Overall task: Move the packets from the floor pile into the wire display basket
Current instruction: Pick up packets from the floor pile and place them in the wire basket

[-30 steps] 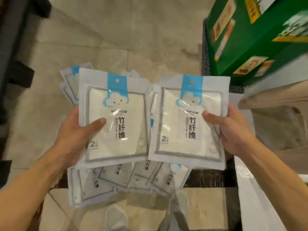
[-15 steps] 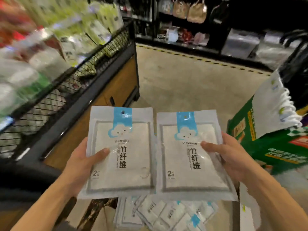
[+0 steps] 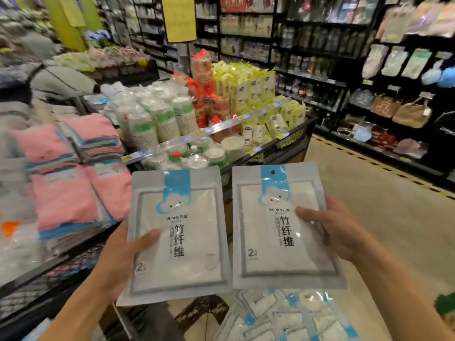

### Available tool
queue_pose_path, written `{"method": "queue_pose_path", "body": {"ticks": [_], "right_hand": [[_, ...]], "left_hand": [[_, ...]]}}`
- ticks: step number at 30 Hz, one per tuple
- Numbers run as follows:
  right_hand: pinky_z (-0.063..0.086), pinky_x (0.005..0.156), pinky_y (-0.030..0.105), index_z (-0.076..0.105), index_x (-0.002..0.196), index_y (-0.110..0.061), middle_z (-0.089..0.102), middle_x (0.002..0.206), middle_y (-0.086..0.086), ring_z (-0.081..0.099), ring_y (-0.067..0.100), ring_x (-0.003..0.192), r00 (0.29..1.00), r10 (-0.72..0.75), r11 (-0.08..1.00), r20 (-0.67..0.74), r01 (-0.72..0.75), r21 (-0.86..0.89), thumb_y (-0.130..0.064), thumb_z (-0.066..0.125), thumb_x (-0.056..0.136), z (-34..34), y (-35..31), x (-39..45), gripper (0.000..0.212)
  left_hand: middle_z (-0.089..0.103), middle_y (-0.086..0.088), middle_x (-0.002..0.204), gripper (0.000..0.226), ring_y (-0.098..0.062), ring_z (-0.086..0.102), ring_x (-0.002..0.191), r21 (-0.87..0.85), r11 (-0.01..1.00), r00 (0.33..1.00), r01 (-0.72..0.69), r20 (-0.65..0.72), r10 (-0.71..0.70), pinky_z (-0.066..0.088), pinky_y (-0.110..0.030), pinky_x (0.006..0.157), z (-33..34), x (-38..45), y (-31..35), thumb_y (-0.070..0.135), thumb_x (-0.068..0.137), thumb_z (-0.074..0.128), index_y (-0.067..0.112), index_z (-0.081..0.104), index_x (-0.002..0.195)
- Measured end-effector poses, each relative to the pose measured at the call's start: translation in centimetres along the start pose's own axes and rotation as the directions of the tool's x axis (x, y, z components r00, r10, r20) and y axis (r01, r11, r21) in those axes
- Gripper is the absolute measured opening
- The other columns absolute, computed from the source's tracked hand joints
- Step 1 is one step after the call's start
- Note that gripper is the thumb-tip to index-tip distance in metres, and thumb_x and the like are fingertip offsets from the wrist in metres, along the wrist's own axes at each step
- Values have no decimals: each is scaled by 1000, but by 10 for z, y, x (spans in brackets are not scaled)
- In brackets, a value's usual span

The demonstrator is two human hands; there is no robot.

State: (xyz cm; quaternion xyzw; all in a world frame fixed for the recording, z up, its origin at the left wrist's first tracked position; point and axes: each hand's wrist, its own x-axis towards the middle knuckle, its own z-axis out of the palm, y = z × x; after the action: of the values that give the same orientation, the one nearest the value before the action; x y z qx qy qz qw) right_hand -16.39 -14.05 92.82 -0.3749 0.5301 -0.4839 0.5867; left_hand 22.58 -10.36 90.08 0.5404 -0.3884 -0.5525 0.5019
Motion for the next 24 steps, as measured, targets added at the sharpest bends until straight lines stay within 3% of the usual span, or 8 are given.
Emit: {"method": "queue_pose_path", "body": {"ticks": [2, 4, 8, 15, 19, 22, 24], "right_hand": [[64, 64, 41, 62, 127, -3, 76, 109, 21, 77, 36, 90, 997, -10, 1000, 82, 12, -20, 8, 69, 84, 24, -5, -1, 45], [65, 69, 44, 63, 126, -3, 76, 111, 21, 76, 38, 94, 986, -16, 999, 166, 23, -40, 7, 71, 81, 45, -6, -3, 47], [64, 68, 42, 64, 125, -4, 76, 111, 21, 77, 36, 93, 935, 19, 996, 354, 14, -91, 7, 71, 83, 86, -5, -17, 44], [65, 71, 48, 62, 124, -3, 76, 108, 22, 76, 41, 94, 791, 122, 983, 599, -12, -184, 7, 67, 89, 162, 16, -65, 37], [65, 71, 47, 64, 119, -3, 77, 105, 23, 76, 40, 91, 715, 159, 976, 681, -11, -217, 10, 65, 90, 209, 38, -102, 32], [63, 79, 52, 63, 123, -3, 77, 107, 22, 76, 41, 94, 661, 172, 971, 731, 10, -238, 8, 66, 89, 247, 56, -128, 36], [59, 87, 56, 63, 124, -5, 76, 109, 22, 75, 43, 97, 621, 185, 969, 762, 17, -248, 7, 66, 90, 272, 65, -148, 36]], "left_hand": [[75, -18, 112, 46, -38, 76, 91, -48, 998, 997, -43, -73, 40, 64, -46, 66, -17, -31, 4, 12, 80, 77, 20, 64, 124], [76, -17, 111, 44, -38, 75, 92, -58, 997, 987, -59, -150, 49, 64, -45, 66, -32, -64, 1, 7, 83, 70, 19, 63, 125], [75, -18, 114, 55, -39, 75, 96, -82, 991, 937, -105, -342, 71, 64, -43, 68, -55, -141, -8, 12, 76, 84, 18, 62, 127], [76, -16, 113, 45, -38, 75, 96, -91, 981, 787, -173, -611, 82, 64, -46, 70, -96, -278, -27, 7, 86, 68, 19, 60, 130], [74, -23, 113, 50, -40, 75, 89, -111, 974, 720, -197, -690, 67, 64, -48, 67, -124, -342, -40, 6, 79, 77, 15, 61, 126], [73, -24, 115, 71, -46, 73, 95, -149, 967, 699, -205, -714, 38, 63, -52, 70, -146, -384, -50, 19, 65, 91, 16, 59, 129], [73, -22, 115, 57, -45, 73, 96, -138, 967, 672, -213, -739, 42, 62, -53, 72, -162, -408, -55, 15, 78, 85, 17, 59, 129]]}}
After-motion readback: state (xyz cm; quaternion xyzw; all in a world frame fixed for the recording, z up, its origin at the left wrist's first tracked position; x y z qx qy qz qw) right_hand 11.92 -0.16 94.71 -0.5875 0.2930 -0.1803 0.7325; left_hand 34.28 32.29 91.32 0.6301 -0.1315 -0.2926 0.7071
